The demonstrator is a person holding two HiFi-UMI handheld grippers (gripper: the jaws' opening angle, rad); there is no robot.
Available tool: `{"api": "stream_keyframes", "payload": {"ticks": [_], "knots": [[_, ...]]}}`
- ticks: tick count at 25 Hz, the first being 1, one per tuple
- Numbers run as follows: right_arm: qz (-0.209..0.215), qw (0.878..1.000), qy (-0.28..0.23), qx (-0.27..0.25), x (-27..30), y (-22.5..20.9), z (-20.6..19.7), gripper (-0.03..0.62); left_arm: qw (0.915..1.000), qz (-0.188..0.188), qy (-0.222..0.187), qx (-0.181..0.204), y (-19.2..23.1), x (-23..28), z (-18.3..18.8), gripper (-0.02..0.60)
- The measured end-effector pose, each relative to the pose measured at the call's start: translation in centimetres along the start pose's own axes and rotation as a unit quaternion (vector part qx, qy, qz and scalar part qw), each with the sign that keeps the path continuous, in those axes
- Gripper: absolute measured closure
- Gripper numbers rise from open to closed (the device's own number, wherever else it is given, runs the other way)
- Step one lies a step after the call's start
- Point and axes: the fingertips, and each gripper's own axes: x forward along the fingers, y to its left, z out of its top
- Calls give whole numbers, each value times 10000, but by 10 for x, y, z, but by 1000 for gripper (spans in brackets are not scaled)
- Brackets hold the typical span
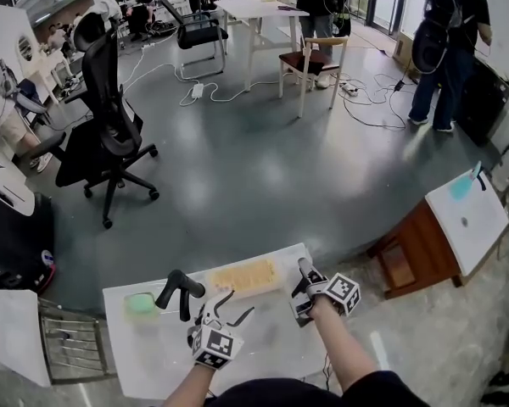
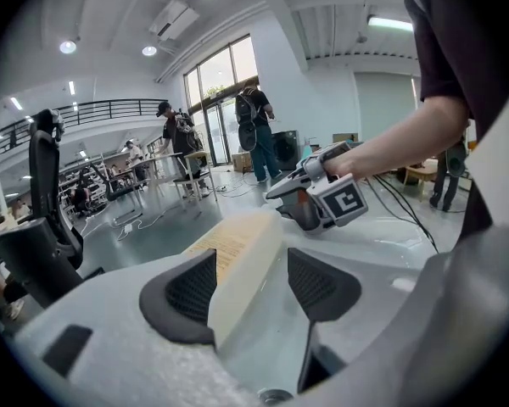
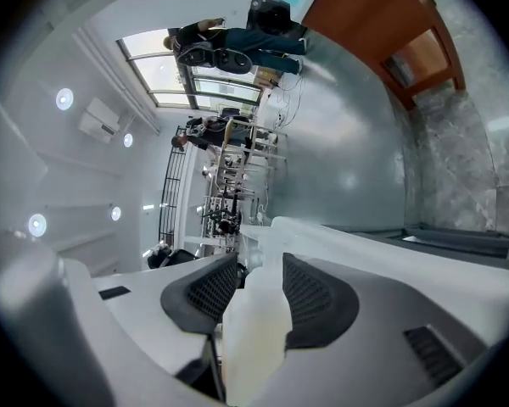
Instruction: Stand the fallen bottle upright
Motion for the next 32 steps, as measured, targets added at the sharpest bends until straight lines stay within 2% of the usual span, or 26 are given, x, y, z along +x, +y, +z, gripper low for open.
{"api": "stream_keyframes", "payload": {"ticks": [3,10,20,25,30,32], "knots": [[-144,9998,-122,91,6,-2,3,447,10000,-6,22,-33,2,2,-2,324],[-162,9981,-430,410,19,-9,8,487,9999,24,53,-132,11,2,-11,324],[-305,9978,-412,426,12,-7,4,500,9995,-69,114,-272,9,3,-22,324],[-307,9981,-443,295,4,0,2,500,9995,-50,76,-293,12,1,-23,324],[59,9993,-350,-78,-4,24,3,500,9992,59,-11,-394,14,-5,-21,324],[58,9990,-320,-320,-9,38,2,500,9990,108,-59,-438,15,-6,-18,324]]}}
